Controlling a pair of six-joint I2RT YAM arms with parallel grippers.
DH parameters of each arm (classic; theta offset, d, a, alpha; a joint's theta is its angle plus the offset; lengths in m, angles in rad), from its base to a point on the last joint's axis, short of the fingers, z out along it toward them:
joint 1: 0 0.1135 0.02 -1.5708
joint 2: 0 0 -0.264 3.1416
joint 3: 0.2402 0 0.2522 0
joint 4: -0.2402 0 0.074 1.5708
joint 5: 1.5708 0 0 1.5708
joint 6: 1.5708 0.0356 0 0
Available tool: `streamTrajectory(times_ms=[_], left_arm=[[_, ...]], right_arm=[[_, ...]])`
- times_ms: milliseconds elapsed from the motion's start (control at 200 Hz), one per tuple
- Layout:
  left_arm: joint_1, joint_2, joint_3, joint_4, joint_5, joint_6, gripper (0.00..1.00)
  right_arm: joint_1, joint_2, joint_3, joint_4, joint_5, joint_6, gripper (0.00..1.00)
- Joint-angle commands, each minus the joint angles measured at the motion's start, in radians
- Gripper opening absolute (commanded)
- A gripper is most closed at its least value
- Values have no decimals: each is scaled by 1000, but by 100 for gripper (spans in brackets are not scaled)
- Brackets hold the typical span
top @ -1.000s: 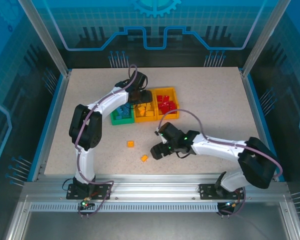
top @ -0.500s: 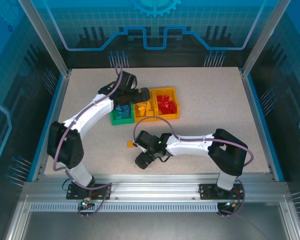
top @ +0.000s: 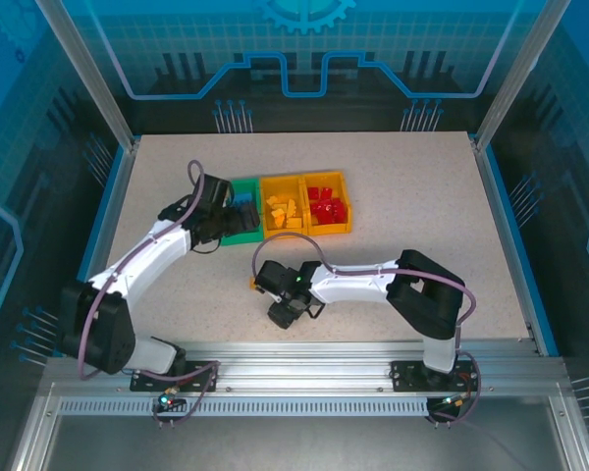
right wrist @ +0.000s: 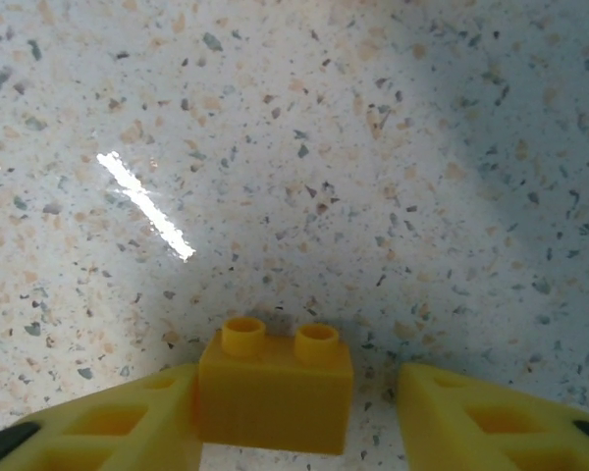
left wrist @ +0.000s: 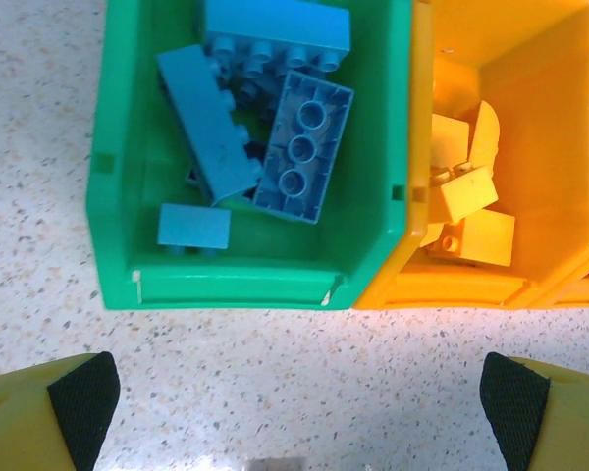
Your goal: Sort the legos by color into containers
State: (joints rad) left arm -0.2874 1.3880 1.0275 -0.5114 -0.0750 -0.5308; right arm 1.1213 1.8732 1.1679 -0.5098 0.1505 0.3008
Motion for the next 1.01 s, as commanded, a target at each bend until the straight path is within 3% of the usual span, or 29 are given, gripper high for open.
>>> streamTrajectory(times_ms=[0, 255, 545, 750, 1000], left_arm=[[14, -55, -47, -9, -26, -22, 99], [14, -85, -131, -24, -48, -16, 99], [2, -122, -235, -9, -30, -48, 99], [-104, -106, -271, -18, -59, -68, 99], [-234, -47, -287, 8, -70, -103, 99]], right_arm=[[20, 17, 25, -49, 12, 5, 48], [-26, -93, 42, -17, -10, 13, 38], [-227, -192, 94, 53, -153, 17, 38], [-375, -38, 327, -60, -150, 33, 36], [-458, 184, 621, -187, -140, 56, 36]])
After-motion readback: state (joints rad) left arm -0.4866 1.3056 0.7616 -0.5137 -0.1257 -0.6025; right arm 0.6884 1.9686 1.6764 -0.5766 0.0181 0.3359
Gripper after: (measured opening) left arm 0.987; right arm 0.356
